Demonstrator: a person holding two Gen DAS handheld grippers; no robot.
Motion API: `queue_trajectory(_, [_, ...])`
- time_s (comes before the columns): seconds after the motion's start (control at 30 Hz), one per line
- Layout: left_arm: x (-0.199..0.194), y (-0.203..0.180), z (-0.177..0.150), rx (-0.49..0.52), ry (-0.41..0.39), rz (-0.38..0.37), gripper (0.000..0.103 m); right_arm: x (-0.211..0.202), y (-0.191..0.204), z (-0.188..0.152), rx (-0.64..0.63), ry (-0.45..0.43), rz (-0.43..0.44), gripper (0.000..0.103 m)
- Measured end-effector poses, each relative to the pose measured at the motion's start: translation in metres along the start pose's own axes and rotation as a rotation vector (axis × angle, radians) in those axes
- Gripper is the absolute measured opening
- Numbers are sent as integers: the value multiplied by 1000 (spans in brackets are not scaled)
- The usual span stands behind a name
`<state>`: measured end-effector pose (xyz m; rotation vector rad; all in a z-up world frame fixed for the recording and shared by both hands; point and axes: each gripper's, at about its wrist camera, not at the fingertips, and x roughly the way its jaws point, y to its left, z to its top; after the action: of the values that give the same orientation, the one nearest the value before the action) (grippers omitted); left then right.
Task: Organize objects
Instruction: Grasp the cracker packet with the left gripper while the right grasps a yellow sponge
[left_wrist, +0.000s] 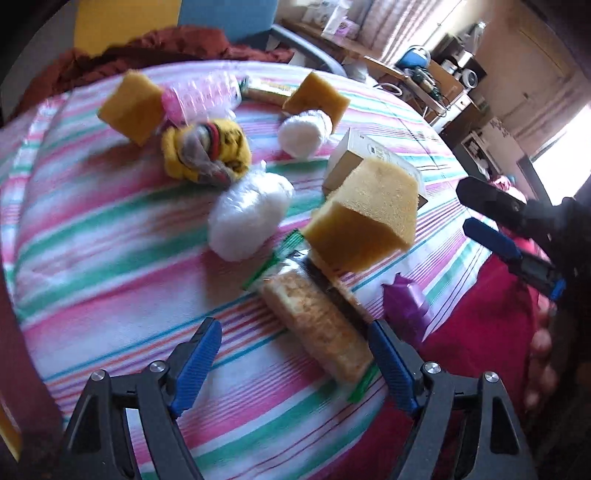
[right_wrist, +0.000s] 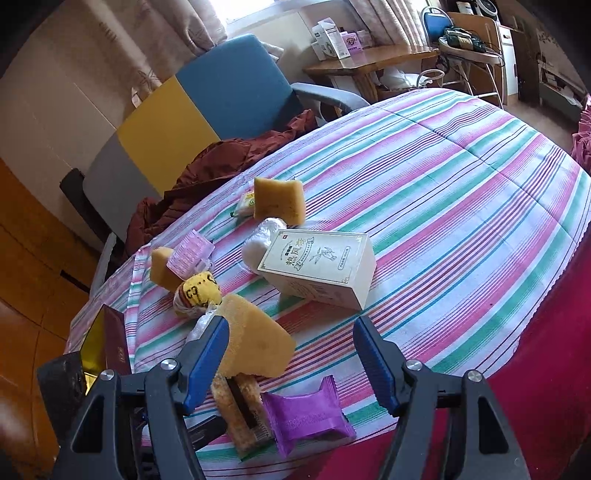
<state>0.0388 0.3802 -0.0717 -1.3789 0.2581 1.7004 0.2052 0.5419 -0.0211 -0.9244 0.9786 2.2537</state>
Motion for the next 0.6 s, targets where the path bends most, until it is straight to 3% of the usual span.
queue_trajectory(0.27, [26, -22, 13, 15, -11, 62, 82, -2, -3, -1, 16, -8, 20, 71])
queue_trajectory(0.4, [30, -26, 9, 86, -50, 115, 81, -1, -3, 0, 16, 1, 21, 71])
queue_trajectory(0.47, [27, -25, 3, 130, -70, 119, 74, 0, -3, -1, 17, 4, 18, 71])
queue_trajectory(0.6, [15, -7, -2, 146, -73, 88, 52, 2, -3, 0, 20, 22, 17, 71])
